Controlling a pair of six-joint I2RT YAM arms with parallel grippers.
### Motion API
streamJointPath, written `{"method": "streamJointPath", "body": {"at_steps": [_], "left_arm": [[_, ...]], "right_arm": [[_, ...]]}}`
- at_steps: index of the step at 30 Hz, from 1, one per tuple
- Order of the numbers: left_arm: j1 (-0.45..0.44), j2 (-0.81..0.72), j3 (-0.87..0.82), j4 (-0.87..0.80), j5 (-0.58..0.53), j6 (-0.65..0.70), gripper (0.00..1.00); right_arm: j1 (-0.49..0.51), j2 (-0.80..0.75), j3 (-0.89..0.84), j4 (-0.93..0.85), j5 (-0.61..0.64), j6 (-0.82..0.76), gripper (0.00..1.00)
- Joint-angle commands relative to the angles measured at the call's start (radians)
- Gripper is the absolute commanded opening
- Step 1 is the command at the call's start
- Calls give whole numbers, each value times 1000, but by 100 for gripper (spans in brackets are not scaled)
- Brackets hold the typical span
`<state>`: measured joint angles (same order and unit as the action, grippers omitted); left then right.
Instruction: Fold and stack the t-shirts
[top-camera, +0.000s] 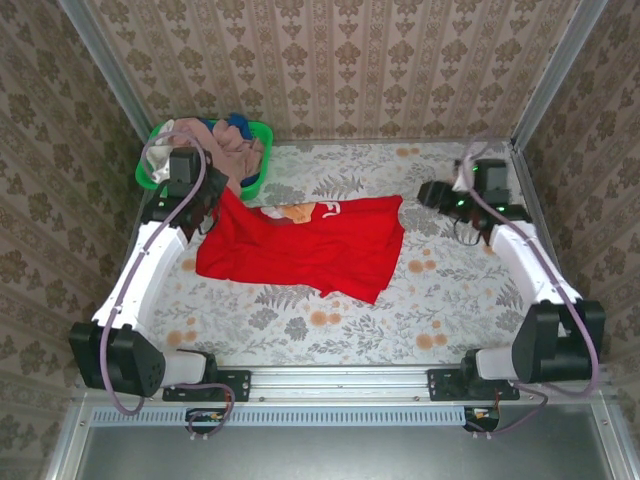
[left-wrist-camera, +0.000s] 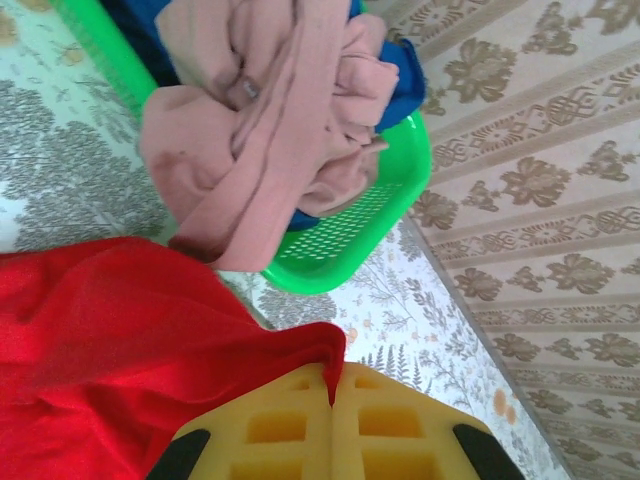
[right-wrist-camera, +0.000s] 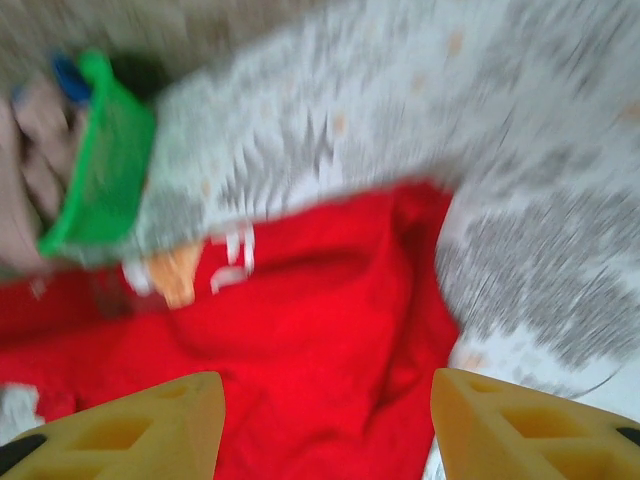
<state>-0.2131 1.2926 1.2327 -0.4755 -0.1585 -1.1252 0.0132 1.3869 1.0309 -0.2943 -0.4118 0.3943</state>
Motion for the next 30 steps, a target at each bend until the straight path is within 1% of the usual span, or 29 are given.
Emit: {"method": "streamJointPath", "body": {"at_steps": [1,6,9,14,20,22,25,27,29,30], "left_arm": [[19,-56,-19,-6,-25,-29,0],[23,-61,-32,-8,-26,-36,0],[23,-67,-40,-11,-22,-40,0],[25,-80,-66,-9,-16,-56,0],[29,-95,-87,-9,-18,-62,0],[30,-98,-92,-12,-18,-64,0],[31,-105,-101,-10,-19,-70,0],[32,-110,-106,-7,-19,-71,0],[32,-111,-109,-6,-19,-73,0],[33,-113,-109,-6,-19,-74,0]], "right_arm": [[86,82,-34,48,36,-49,57],[175,230,-25,54,49,-64,50],[187,296,-3,44,67,-71,46],[197,384,38,35,63,-80,46],[208,446,80,40,53,-72,36],[211,463,89,38,49,-73,36],[212,485,99,34,43,-72,39],[214,495,106,35,32,-72,39],[213,505,113,34,24,-72,35],[213,508,116,31,21,-74,32]]}}
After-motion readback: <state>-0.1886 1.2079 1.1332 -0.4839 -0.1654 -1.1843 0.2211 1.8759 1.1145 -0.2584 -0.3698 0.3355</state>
